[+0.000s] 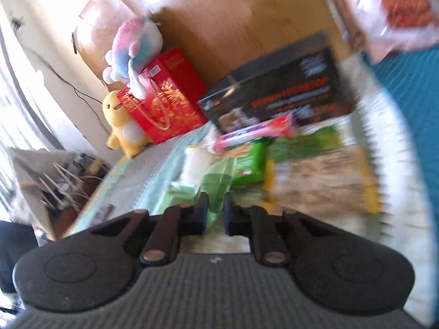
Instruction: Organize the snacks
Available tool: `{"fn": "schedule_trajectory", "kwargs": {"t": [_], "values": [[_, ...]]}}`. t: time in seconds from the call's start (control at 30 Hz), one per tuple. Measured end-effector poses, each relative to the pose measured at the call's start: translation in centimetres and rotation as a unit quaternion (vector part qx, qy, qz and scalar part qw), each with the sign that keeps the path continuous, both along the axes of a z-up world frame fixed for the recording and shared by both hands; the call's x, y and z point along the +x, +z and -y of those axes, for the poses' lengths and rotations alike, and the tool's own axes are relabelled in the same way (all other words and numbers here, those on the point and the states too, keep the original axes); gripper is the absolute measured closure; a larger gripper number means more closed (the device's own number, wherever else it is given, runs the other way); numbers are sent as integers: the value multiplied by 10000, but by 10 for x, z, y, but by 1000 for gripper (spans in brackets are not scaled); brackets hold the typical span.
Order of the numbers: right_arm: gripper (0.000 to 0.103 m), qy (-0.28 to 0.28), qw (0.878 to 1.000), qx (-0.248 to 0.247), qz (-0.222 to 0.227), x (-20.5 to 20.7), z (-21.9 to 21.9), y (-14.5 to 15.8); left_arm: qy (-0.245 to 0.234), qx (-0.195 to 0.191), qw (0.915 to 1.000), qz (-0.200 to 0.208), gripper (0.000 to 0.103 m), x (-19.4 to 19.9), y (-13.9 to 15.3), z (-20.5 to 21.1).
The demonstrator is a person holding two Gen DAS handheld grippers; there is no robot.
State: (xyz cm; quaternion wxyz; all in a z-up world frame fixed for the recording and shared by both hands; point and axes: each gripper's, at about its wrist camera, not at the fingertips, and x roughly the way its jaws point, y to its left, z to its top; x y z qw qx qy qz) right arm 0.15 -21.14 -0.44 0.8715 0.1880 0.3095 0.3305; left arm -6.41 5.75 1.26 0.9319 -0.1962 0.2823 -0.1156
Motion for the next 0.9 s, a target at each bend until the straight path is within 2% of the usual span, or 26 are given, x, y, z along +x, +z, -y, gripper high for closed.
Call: {"fn": "schedule_trajectory", "kwargs": {"t": [0.13,0.17,0.2,0.3,0.4,0.53,0.57,0.6,0.67,0.7,0.77,0.8,0.9], "values": [[82,-697,9963,-367,338,-35,37,-5,-712,-17,9973,-168,66,4,-7,29],[74,-955,9935,-467,418,-44,45,-6,-831,-2,9964,-190,65,4,-9,36],[66,-1125,9910,-562,465,-46,50,-6,-879,49,9960,-152,65,3,-9,41],[64,-1310,9889,-477,522,-56,68,-3,-942,106,9955,19,65,-1,-5,45],[54,-952,9921,-386,714,-61,63,3,-892,-55,9959,105,62,-4,2,36],[43,-160,9912,-830,1021,-65,23,-2,-762,-144,9969,86,57,-6,6,24],[37,46,9903,-935,1030,-66,16,-3,-747,-156,9971,62,55,-6,6,22],[36,289,9879,-1126,1031,-67,3,-7,-757,-160,9970,33,54,-5,6,21],[36,544,9814,-1479,1097,-70,-13,-12,-899,-139,9959,-12,54,-2,5,24],[37,725,9734,-1832,1169,-69,-30,-14,-1015,-108,9948,-35,54,0,4,28],[39,738,9700,-1984,1194,-68,-37,-16,-1186,44,9928,-179,55,5,-2,38],[52,729,9677,-2079,1228,-65,-42,-16,-1214,160,9919,-349,55,10,-7,44],[61,625,9619,-2263,1399,-62,-50,-16,-1165,203,9926,-277,59,7,-8,46]]}}
